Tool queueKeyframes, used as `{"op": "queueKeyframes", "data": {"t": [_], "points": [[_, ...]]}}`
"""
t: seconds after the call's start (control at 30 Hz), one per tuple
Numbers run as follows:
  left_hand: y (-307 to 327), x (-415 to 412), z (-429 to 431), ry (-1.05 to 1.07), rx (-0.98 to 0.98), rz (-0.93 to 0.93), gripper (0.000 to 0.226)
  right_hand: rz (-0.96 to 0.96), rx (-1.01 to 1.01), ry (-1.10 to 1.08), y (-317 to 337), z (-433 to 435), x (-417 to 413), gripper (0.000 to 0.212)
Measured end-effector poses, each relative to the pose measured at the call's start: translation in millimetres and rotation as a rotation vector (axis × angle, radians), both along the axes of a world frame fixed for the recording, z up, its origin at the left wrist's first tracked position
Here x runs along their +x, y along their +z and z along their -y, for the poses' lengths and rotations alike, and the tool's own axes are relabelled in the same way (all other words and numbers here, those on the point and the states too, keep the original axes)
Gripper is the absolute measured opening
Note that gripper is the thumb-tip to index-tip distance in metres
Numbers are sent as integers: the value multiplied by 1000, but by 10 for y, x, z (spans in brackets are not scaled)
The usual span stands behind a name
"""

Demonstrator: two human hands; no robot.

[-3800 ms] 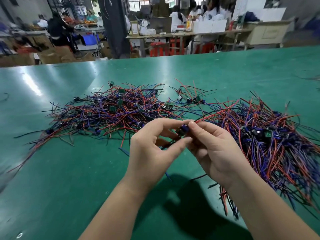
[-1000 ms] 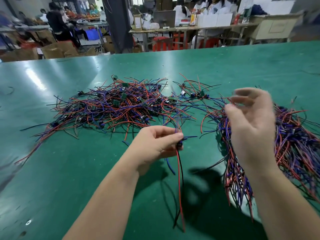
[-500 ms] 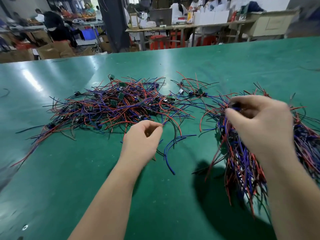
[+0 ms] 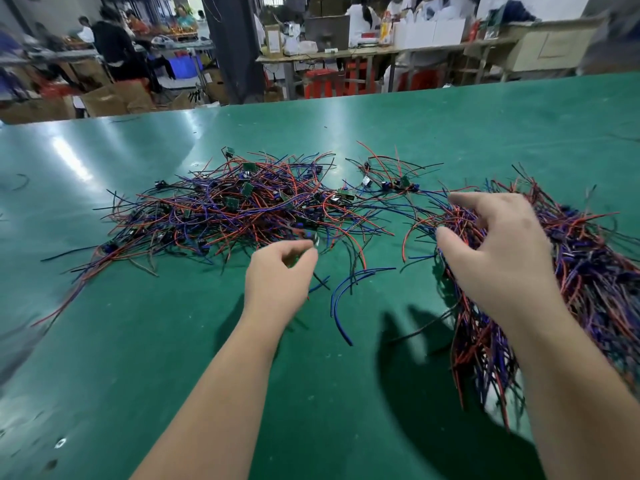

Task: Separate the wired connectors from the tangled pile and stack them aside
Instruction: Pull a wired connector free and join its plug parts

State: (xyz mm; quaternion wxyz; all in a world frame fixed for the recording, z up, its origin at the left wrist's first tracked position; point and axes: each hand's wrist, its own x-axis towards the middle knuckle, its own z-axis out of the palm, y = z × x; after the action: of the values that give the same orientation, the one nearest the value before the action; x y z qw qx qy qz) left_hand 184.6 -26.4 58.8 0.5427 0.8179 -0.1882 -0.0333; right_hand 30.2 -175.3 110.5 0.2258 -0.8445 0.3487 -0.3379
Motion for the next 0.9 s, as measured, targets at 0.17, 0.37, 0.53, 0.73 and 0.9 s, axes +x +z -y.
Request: {"op": "queueKeyframes", "data": {"t": [0.17,0.37,0.53,0.73,0.9], "points": [[176,-93,11,-22,-625,-18,24,216,240,231,-62,-113,77,19],[317,-122,-16,6,-940,-57,27,250,326,313,-102,-147,119,24],[375,-157,-11,6,-975,-173,24,239,393,380,-102,-177,123,25],[507,-104,-100,-10,-1295,-609,22,156,415,428,-140,-200,135,21],[587,-148,-155,-143,-1237,-502,34,226,476,459,-137,-214,149,20]]}}
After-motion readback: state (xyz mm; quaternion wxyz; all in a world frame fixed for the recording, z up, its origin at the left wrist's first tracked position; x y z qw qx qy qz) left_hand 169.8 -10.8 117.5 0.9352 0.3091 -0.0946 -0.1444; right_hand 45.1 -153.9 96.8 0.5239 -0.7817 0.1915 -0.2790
